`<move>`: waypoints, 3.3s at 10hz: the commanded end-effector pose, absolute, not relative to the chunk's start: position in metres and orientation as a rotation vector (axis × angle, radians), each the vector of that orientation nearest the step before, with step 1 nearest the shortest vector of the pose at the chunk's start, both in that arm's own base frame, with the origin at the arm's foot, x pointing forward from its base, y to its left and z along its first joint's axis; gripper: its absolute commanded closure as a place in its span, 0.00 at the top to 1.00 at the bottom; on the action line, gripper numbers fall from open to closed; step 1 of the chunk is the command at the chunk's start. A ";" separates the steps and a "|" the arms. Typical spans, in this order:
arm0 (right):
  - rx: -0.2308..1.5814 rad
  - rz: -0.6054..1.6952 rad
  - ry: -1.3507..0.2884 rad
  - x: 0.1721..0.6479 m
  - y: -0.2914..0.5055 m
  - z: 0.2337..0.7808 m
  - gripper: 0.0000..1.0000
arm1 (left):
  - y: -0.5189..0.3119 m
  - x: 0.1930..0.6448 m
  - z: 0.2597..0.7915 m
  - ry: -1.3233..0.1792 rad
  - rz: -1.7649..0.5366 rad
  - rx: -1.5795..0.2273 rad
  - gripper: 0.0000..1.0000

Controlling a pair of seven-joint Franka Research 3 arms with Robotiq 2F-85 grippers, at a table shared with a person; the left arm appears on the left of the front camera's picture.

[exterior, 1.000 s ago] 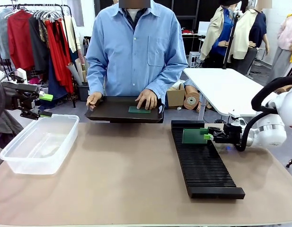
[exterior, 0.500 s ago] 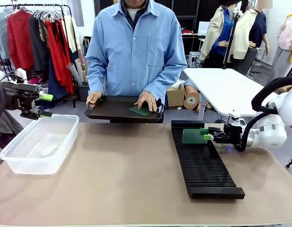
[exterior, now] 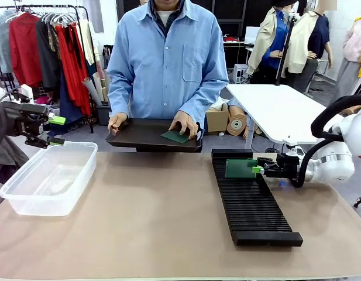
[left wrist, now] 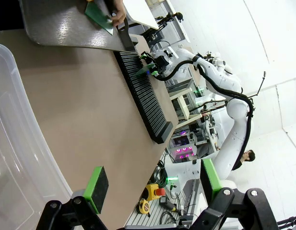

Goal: Sort PCBs into racks and boxes based on the side picked up.
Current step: Pick up the Blank PCB handed by the Human.

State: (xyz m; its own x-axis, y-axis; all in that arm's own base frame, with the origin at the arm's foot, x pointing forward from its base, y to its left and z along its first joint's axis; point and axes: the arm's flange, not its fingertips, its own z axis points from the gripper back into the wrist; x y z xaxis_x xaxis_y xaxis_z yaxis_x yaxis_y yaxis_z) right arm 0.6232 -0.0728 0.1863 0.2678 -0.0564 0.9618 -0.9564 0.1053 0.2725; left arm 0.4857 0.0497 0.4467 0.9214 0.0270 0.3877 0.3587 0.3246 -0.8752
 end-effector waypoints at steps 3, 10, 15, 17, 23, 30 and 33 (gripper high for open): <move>1.281 0.905 -1.089 0.623 -0.072 0.187 1.00 | 0.049 0.486 0.449 -0.360 -0.210 -1.229 1.00; 1.266 0.969 -1.091 0.633 -0.049 0.245 1.00 | 0.049 0.486 0.449 -0.360 -0.210 -1.229 1.00; 1.259 0.950 -1.049 0.623 -0.038 0.300 1.00 | 0.049 0.486 0.449 -0.360 -0.210 -1.229 1.00; 1.274 0.884 -1.015 0.611 -0.032 0.320 1.00 | 0.049 0.486 0.449 -0.360 -0.210 -1.229 1.00; 1.322 0.455 -0.619 0.570 -0.028 0.354 1.00 | 0.049 0.486 0.449 -0.360 -0.210 -1.229 1.00; 1.421 0.172 -0.370 0.508 -0.015 0.400 1.00 | 0.049 0.486 0.449 -0.360 -0.210 -1.229 1.00; 1.425 0.113 -0.293 0.493 -0.015 0.408 1.00 | 0.049 0.486 0.449 -0.360 -0.210 -1.229 1.00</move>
State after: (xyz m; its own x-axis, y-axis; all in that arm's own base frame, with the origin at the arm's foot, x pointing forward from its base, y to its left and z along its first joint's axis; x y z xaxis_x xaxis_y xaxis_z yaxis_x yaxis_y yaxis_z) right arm 0.5027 -0.0150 0.4003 0.9460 -0.1040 0.3070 -0.2919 0.1379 0.9464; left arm 0.4858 0.0497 0.4466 0.9215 0.0271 0.3873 0.3584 0.3245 -0.8754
